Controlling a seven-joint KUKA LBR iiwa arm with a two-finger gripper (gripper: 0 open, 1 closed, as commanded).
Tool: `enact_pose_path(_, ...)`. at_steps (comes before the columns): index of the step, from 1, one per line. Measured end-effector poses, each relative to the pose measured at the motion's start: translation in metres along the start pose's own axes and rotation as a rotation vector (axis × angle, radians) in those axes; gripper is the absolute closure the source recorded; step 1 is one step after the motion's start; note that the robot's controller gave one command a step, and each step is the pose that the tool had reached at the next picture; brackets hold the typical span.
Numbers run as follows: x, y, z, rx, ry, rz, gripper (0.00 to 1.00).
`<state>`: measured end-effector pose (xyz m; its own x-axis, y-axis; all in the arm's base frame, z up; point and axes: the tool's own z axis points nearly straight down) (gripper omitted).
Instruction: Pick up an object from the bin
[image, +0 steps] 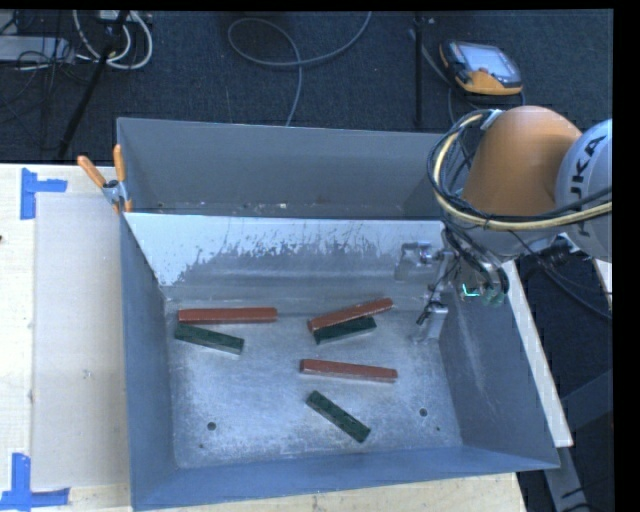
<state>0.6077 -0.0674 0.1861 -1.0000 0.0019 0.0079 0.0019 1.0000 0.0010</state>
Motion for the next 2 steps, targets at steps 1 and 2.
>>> enact_pose_path(1,-0.014,0.046,0.121,-0.001,-0.001,0.107,0.00)
enact_pose_path(2,-0.016,0.076,0.084,-0.001,-0.012,0.102,0.00)
